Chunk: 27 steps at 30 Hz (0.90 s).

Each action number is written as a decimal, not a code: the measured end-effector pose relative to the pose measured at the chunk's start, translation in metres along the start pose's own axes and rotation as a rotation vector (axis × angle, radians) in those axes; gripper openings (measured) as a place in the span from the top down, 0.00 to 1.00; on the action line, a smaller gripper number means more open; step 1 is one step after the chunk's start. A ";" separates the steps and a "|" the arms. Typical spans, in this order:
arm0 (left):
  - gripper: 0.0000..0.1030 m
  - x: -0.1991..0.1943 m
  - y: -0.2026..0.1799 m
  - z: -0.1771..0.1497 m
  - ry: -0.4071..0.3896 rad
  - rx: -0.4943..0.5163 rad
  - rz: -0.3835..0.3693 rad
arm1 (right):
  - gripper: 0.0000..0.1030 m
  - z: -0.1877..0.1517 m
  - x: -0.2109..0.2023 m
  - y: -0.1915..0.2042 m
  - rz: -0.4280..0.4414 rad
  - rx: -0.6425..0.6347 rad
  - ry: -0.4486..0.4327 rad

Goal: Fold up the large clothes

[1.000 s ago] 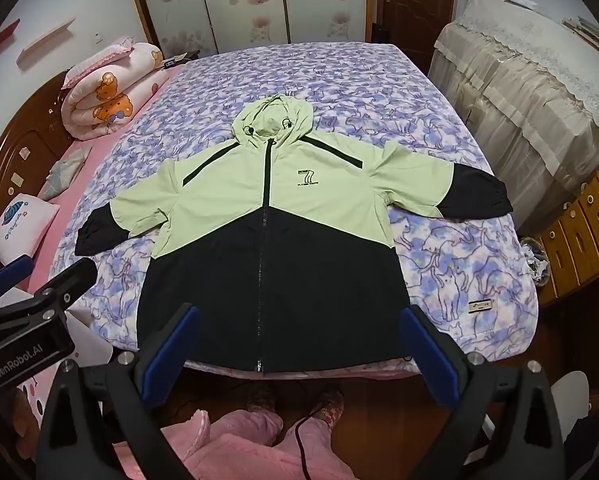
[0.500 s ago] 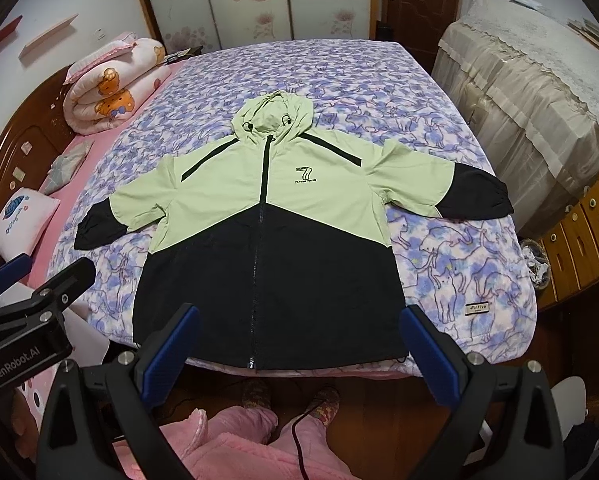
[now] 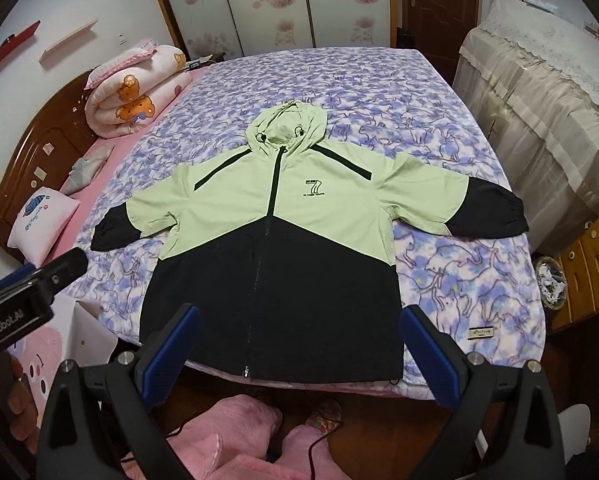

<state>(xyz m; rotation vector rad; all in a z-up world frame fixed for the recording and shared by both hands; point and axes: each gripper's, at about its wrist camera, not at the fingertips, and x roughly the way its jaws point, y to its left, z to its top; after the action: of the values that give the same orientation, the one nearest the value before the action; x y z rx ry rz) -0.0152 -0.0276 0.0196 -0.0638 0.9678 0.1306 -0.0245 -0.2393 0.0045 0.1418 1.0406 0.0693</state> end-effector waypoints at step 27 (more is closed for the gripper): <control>0.01 0.074 0.145 0.038 0.123 -0.199 0.027 | 0.03 0.039 0.070 0.099 0.108 -0.205 0.013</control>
<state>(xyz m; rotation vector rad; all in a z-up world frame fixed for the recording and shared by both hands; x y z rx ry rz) 0.0369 0.1262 -0.0192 -0.2441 1.0767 0.2503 0.0454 -0.1363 -0.0207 0.0110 1.0321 0.2741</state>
